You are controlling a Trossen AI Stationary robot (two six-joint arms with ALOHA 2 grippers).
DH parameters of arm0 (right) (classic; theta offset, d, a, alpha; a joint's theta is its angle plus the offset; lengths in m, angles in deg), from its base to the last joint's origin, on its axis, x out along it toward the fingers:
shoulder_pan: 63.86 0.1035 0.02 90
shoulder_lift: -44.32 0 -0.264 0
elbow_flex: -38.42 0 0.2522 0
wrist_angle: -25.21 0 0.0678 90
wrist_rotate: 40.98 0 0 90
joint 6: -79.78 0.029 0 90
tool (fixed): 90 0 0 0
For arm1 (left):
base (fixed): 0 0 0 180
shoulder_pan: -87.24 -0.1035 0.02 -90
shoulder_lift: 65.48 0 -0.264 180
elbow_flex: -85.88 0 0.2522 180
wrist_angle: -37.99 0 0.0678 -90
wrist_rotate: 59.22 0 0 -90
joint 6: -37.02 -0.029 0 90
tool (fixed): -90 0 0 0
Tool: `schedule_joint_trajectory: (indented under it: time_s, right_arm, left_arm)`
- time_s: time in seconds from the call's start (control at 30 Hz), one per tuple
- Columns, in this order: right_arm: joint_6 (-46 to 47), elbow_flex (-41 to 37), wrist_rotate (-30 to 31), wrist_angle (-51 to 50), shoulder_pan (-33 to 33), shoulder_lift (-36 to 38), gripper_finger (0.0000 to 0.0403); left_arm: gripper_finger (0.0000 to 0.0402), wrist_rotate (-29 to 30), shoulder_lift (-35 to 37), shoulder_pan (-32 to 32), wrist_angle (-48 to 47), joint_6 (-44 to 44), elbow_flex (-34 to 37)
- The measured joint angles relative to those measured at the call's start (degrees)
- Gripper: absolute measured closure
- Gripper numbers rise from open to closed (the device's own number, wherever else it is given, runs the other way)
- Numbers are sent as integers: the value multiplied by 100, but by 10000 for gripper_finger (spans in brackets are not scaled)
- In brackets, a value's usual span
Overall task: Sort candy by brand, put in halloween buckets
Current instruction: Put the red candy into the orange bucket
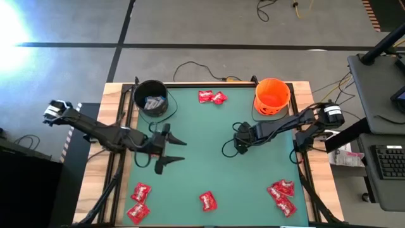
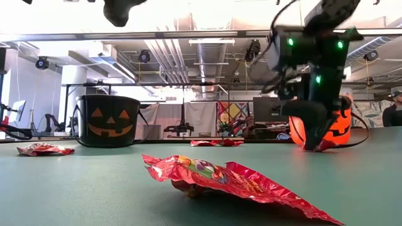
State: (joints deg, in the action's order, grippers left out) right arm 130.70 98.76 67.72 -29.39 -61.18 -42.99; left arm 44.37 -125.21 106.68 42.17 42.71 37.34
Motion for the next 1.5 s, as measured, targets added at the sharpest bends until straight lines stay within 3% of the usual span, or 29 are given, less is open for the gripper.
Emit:
schedule_joint_trajectory:
  time_s: [0.1, 0.33, 0.67, 0.87, 1.5]
  right_arm:
    - [-299, 367, 27, -464, 9, 211, 382]
    - [-1040, 1134, 816, -1221, -173, 607, 372]
    - [-1800, 1650, 1783, -1642, -1272, 946, 370]
    - [-1861, 1635, 2230, -1992, -2097, 961, 370]
    - [-2129, 1035, 2336, -1520, -4038, 926, 367]
  left_arm:
    - [150, 75, -262, 5, -181, 127, -14]
    - [150, 103, -724, 3, 223, 232, -50]
    - [150, 87, -1065, 58, 364, 537, -107]
    - [150, 88, -1133, 279, 367, 623, -103]
    - [150, 103, -1077, 528, 371, 611, -96]
